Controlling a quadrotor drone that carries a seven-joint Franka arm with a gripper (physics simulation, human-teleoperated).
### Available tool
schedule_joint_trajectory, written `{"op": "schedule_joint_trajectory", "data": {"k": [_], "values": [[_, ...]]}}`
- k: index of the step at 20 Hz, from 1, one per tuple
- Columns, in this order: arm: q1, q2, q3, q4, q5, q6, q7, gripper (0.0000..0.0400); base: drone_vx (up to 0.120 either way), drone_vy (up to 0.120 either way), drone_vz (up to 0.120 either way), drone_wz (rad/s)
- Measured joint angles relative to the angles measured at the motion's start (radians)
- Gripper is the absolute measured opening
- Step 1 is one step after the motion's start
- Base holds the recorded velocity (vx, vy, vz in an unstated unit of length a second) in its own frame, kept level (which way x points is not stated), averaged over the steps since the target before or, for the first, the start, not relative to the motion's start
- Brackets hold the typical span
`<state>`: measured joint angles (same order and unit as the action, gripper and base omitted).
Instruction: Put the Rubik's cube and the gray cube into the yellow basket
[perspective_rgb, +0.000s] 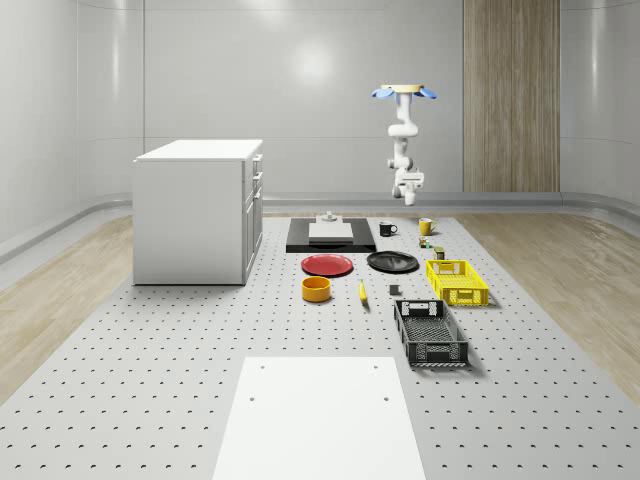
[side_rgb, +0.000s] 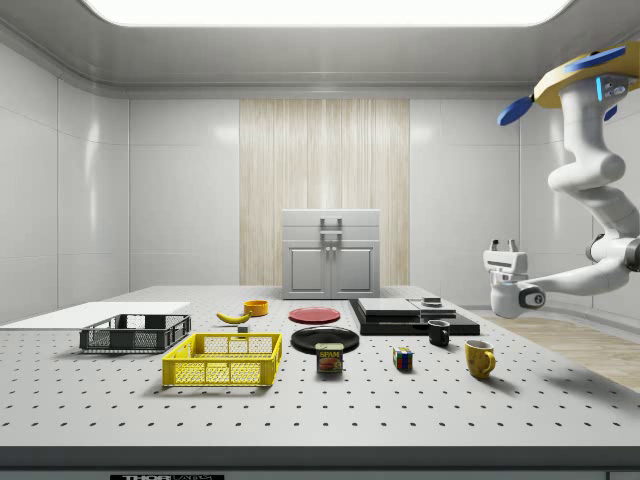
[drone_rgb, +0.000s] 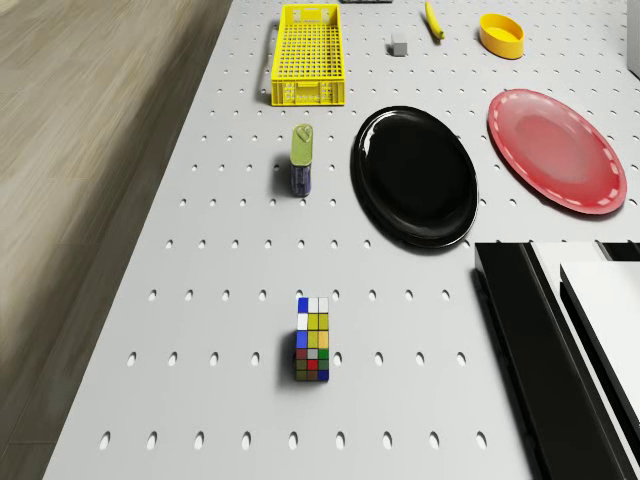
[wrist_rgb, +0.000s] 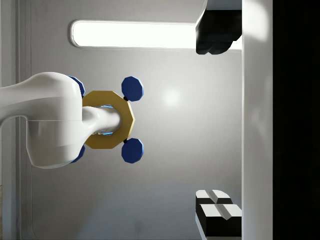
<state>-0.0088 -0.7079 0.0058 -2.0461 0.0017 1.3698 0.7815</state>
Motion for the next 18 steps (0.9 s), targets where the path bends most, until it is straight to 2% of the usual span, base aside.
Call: {"op": "schedule_joint_trajectory", "data": {"k": [8, 18], "values": [[-0.001, -0.004, 0.003, -0.004, -0.004, 0.006, 0.000, 0.0400, 0.120, 0.115, 0.000, 0.000], [-0.008, -0.010, 0.023, -0.010, -0.031, 0.014, 0.004, 0.0400, 0.120, 0.000, 0.000, 0.000]]}}
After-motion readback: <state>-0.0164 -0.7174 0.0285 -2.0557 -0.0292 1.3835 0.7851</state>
